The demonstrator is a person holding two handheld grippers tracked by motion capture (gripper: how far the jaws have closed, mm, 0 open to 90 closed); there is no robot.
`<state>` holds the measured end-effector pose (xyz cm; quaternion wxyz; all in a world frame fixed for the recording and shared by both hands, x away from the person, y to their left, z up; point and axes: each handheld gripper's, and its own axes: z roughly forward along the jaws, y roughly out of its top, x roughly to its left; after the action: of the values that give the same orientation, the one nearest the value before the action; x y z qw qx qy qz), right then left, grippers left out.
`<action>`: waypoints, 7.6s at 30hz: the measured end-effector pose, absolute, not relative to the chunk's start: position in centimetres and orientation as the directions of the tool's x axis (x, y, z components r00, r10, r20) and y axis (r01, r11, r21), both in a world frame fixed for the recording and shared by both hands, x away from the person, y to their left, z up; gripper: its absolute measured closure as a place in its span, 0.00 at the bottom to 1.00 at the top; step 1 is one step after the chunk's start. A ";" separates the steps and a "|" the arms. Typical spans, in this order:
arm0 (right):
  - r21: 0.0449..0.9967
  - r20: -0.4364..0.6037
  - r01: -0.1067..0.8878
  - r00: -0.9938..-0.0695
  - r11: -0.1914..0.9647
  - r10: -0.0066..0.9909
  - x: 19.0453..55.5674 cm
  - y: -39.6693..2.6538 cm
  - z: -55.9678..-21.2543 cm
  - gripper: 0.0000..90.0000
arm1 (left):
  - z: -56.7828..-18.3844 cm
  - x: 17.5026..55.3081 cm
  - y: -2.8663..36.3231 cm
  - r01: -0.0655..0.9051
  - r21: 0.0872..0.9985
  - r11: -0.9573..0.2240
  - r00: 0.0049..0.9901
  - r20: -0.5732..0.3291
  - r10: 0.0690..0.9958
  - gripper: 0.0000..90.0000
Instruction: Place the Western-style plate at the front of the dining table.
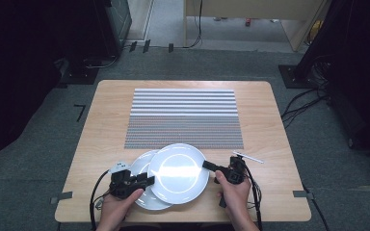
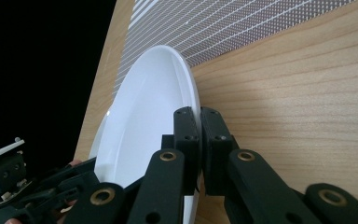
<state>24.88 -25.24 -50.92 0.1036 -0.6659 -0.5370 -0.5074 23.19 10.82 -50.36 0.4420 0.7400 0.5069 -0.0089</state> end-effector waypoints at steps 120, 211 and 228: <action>0.412 0.779 0.673 0.090 -0.614 0.621 43.9 -24.3 -50.5 0.96 | -48.9 47.8 7.2 0.844 0.528 0.093 0.210 -0.485 0.849 0.81; 0.804 0.260 0.590 -0.245 -0.070 0.934 32.6 -29.9 -46.1 0.27 | -43.6 34.4 13.7 0.611 0.791 -0.037 0.410 -0.277 0.869 0.16; 0.807 0.275 0.582 -0.220 -0.100 0.936 28.3 -33.5 -45.7 0.27 | -43.7 30.3 16.4 0.606 0.795 -0.037 0.413 -0.274 0.868 0.15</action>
<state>28.31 -33.50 -45.70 -0.1980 -0.5924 -0.6408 -0.4464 30.29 16.37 -43.66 0.4567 0.7056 0.5224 0.1437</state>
